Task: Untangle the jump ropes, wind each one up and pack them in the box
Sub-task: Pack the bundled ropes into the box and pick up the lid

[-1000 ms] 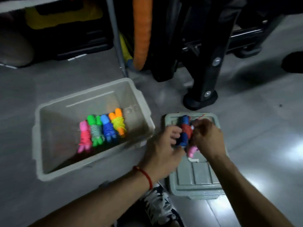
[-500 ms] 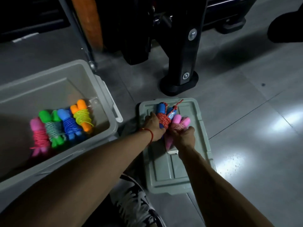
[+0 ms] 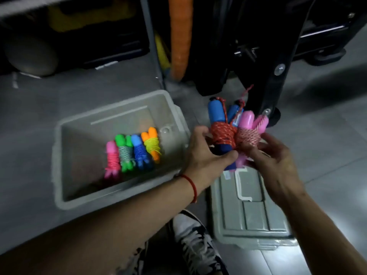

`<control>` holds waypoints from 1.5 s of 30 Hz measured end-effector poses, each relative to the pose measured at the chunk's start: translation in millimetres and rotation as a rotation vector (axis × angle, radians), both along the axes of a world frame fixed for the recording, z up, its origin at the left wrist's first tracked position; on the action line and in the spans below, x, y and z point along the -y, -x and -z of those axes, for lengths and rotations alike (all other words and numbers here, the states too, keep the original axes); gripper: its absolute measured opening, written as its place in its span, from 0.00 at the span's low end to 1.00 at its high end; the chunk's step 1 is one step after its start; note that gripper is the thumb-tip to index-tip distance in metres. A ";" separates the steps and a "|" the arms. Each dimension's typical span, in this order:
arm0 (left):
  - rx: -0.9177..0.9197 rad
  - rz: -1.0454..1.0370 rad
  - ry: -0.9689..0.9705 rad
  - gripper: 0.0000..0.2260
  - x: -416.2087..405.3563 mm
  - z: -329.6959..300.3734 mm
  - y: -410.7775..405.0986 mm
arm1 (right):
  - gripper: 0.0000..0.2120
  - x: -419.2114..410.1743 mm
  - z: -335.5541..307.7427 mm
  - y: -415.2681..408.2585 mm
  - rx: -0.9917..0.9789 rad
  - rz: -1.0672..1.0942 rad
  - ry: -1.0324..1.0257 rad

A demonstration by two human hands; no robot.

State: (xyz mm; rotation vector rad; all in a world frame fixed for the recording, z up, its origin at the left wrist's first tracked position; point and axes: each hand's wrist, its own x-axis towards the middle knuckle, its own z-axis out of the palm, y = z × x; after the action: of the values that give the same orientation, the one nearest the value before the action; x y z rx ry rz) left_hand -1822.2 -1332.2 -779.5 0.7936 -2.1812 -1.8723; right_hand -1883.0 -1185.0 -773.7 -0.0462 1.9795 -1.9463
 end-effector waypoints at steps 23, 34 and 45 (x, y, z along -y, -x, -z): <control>0.383 -0.250 -0.159 0.17 184.4 91.1 -38.0 | 0.13 149.2 44.1 -32.9 -0.711 -0.154 -0.420; 0.337 0.272 0.491 0.17 142.8 39.8 -82.9 | 0.24 35.2 178.0 -79.2 -0.090 -0.474 -1.206; 0.315 0.363 0.736 0.34 123.5 23.7 -141.3 | 0.21 6.1 126.0 -101.2 -0.181 -0.151 -1.030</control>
State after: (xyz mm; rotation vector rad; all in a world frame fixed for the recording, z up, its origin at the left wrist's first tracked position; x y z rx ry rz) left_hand -1680.9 -1455.7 -803.2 0.5833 -3.0656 -0.9112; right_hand -1781.8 -1191.1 -899.8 -0.1009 2.7484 -0.6773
